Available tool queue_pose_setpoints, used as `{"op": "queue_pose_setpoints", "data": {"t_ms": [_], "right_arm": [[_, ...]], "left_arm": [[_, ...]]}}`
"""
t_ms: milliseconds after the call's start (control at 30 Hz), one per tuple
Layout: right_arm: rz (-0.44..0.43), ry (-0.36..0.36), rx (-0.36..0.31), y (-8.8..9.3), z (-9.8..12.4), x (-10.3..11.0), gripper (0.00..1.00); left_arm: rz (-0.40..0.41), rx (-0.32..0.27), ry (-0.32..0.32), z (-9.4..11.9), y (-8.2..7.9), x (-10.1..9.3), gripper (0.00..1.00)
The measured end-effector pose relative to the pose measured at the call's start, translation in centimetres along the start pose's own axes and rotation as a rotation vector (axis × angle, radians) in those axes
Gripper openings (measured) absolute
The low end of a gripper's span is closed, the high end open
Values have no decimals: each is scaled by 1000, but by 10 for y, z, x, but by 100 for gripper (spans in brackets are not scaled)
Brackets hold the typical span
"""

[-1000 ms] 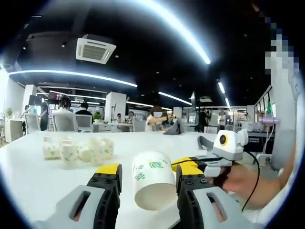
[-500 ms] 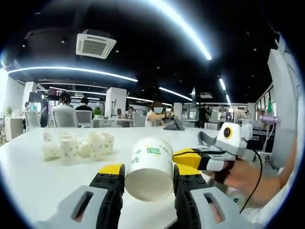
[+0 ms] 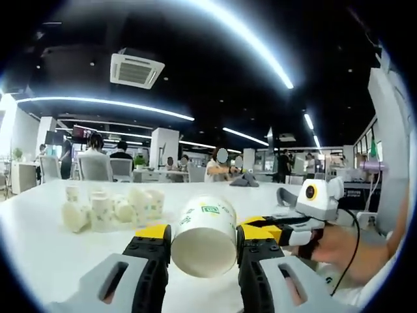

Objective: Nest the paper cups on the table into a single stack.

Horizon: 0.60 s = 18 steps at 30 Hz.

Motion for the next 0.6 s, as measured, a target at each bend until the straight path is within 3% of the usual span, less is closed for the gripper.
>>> {"op": "queue_pose_setpoints", "data": {"t_ms": [100,400,600], "right_arm": [[-138,-73,-49,-5,-1,9,19],[-308,-219,-114,-16,-4,34,26],[-346,-256,-91,-11,-6,40,37]], "left_arm": [[2,-20,-17,2,-5,5,43],[-2,-45,3,1,-8,-2,43],[-9,-72,11,2,-15,-4,43]]}}
Point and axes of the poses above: the point that each gripper's makers call its tool centre point, and the gripper's own axes: z roughly backward along the fingers, x roughly to its left, y roughly out of its underside, the point moved 1 cm from there along z, roughly backward along the fingers, and after that the axes turned 2 degrees about -x, right-handed, at the moved point
